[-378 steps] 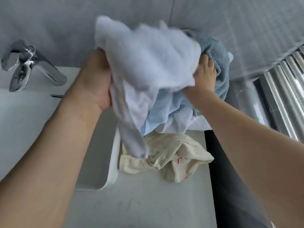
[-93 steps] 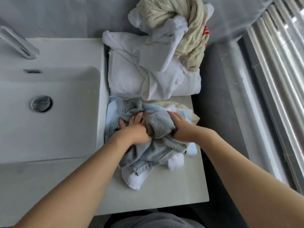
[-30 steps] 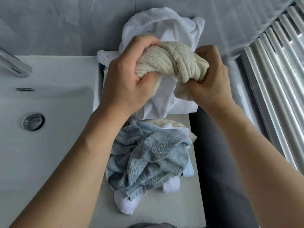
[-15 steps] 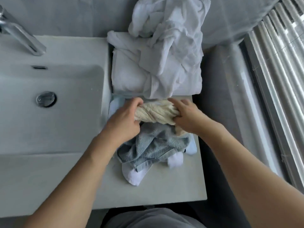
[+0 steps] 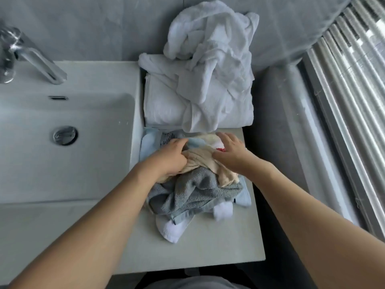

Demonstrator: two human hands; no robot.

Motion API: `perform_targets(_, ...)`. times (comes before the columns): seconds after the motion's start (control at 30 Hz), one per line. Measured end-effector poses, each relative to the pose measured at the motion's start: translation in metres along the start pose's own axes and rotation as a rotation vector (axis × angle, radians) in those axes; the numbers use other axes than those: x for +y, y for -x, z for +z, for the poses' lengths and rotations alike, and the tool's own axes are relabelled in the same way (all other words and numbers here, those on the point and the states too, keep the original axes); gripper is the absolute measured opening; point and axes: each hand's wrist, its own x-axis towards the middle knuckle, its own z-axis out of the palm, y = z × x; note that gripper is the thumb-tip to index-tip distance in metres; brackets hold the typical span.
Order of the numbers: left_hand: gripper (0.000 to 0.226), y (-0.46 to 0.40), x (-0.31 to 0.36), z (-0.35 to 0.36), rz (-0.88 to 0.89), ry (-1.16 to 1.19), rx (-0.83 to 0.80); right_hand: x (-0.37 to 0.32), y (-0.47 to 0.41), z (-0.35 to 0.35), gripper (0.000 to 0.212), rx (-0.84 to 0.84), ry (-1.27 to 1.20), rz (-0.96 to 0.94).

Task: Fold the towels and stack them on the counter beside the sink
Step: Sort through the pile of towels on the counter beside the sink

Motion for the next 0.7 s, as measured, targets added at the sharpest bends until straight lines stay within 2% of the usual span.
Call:
perform_targets(0.1, 0.057, -0.004, 0.021, -0.028, 0.076, 0.082, 0.191, -0.01, -0.005, -0.033, 0.062, 0.176, -0.088, -0.099)
perform_targets(0.23, 0.055, -0.017, 0.048, -0.064, 0.187, 0.103, 0.373, -0.018, -0.021, -0.072, 0.053, 0.371, -0.208, -0.094)
perform_targets(0.33, 0.051, -0.037, 0.066, -0.088, 0.263, 0.098, 0.544, -0.019, -0.043, -0.095, 0.052, 0.491, -0.264, -0.069)
perform_targets(0.47, 0.039, -0.075, 0.083, -0.117, 0.398, 0.087, 0.771, -0.017, -0.078, -0.12, 0.058, 0.568, -0.334, -0.031)
perform_targets(0.53, 0.039, -0.092, 0.091, -0.131, 0.473, 0.095, 0.787, -0.018, -0.094, -0.131, 0.069, 0.554, -0.291, -0.08)
perform_targets(0.6, 0.048, -0.106, 0.097, -0.142, 0.511, 0.061, 0.75, -0.021, -0.108, -0.14, 0.076, 0.505, -0.218, -0.125)
perform_targets(0.67, 0.049, -0.118, 0.1, -0.151, 0.426, -0.047, 0.655, -0.022, -0.12, -0.147, 0.07, 0.537, -0.226, -0.098)
perform_targets(0.7, 0.041, -0.123, 0.099, -0.153, 0.396, -0.085, 0.635, -0.02, -0.124, -0.148, 0.064, 0.571, -0.239, -0.082)
